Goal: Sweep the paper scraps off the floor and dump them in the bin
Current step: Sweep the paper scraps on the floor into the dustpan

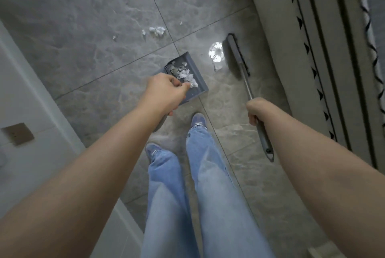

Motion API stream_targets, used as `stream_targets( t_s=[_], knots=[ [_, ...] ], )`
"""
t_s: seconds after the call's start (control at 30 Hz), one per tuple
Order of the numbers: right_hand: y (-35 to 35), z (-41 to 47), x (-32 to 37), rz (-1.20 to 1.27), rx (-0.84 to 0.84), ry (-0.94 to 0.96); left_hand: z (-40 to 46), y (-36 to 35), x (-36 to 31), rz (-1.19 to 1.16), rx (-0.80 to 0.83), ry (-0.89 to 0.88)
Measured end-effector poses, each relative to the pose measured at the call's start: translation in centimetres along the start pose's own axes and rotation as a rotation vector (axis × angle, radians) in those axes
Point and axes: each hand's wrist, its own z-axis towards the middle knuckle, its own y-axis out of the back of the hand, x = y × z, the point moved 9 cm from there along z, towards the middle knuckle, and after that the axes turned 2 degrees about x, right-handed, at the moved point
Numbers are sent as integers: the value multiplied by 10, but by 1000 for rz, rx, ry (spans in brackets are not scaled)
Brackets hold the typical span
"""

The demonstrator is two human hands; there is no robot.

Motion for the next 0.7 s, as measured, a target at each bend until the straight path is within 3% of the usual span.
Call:
stream_targets(
  t_s=[0.07, 0.2, 0.37, 0.5, 0.53, 0.63, 0.7],
  knots=[
    [-25, -1, 0, -6, 88, 113, 2, -8, -14, 33, 12, -6],
    [-50, 4, -49, 449, 89, 57, 8, -18, -35, 85, 44, -15],
    [15, 28, -68, 302, -69, 8, 31, -22, -60, 162, 54, -51],
    [40, 41, -50, 7, 31, -163, 35, -28, -73, 208, 55, -87],
    [36, 40, -39, -32, 56, -129, 34, -29, -75, 224, 47, -95],
    [1, 16, -29, 11, 141, 6, 31, -29, -80, 254, 35, -106],
    [-19, 20, -39, 247, 172, 95, 28, -28, -81, 262, 43, -86]
  ],
)
